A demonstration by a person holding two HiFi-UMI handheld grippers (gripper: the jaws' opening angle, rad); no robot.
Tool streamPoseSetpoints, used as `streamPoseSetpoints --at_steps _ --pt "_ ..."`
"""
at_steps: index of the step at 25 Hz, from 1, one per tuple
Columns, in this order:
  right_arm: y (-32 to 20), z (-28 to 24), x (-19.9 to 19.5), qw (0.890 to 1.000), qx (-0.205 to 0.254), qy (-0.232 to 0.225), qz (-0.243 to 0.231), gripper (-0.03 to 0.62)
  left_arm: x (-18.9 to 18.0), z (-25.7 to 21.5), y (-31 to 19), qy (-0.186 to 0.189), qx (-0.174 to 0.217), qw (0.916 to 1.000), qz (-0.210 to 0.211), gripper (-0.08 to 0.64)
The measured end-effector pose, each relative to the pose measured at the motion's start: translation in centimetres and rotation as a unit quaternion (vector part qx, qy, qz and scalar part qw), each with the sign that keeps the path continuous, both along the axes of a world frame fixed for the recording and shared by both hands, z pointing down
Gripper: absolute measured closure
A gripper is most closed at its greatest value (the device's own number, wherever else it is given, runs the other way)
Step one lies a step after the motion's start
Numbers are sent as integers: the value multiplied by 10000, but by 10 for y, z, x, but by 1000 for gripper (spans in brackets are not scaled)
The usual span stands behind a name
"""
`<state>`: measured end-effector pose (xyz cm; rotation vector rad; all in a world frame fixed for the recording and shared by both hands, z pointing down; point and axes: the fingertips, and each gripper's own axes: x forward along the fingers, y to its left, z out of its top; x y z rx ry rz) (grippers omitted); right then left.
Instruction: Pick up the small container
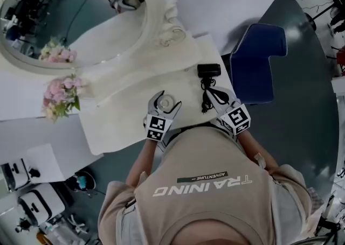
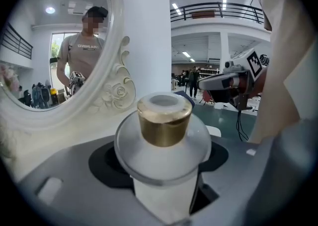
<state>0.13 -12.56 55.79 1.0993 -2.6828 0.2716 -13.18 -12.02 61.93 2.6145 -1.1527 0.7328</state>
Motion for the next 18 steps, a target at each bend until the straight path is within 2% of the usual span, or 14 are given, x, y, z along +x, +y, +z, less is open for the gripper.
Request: streamPoseSetpoints --at_steps 6,10,14,18 --pt "-8 -25 -11 9993 141 -310 -128 589 -12 -35 -1 253 233 9992 -213 204" --pt "-14 -40 -15 9986 394 -218 -294 589 -15 -61 -2 337 369 9984 -261 204" --pt "-26 -49 -14 9977 573 -116 -339 589 -17 -86 -13 514 339 9976 -320 204" --pt "-31 -64 -13 9966 699 -78 -422 589 -21 -109 -22 482 507 9967 -402 204"
